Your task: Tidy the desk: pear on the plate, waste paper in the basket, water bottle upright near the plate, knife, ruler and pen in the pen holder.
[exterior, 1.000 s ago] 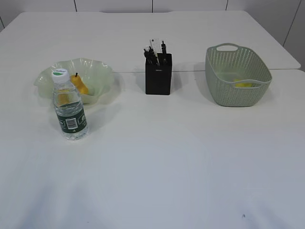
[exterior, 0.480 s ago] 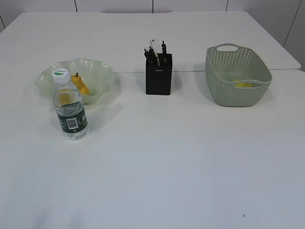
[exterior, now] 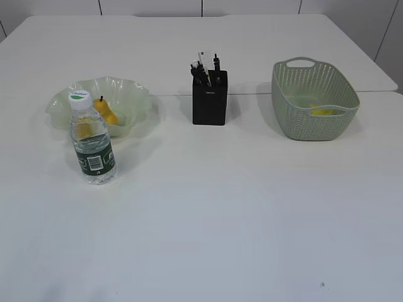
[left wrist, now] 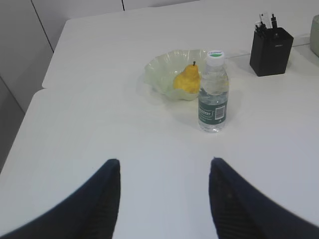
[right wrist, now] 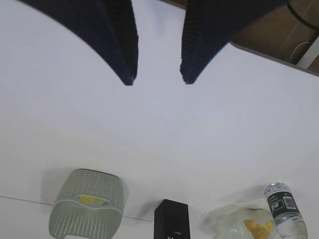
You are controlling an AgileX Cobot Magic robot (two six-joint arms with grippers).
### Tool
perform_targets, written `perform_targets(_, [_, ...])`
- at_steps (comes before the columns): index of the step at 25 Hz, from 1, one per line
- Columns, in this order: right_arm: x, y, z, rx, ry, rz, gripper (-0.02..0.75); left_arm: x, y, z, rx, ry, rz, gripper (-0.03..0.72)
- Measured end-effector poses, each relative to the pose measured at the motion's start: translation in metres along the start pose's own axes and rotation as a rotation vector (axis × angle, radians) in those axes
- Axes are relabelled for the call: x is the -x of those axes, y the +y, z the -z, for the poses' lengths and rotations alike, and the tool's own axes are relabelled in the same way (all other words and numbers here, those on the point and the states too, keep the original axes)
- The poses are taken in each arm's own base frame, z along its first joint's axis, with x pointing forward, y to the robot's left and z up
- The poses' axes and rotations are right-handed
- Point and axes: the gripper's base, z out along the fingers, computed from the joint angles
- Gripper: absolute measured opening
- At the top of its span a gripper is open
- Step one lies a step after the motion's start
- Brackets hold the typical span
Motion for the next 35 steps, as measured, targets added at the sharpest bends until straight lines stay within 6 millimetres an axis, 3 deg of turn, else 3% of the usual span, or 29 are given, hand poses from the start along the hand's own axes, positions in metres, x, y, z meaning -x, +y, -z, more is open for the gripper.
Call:
perform_targets(17, [-0.013, -0.003, -0.024, -0.033, 0.056, 0.045, 0.228, -0.01, 0.0, -0.009, -0.006, 0.057, -0.001, 0.402])
perform_targets(24, [-0.015, -0.003, -0.027, -0.032, 0.065, 0.044, 0.228, -0.01, 0.0, -0.011, -0.005, 0.053, 0.0, 0.402])
perform_targets(35, [-0.015, -0.003, -0.027, -0.032, 0.065, 0.047, 0.228, -0.03, 0.0, -0.027, -0.01, 0.162, 0.002, 0.402])
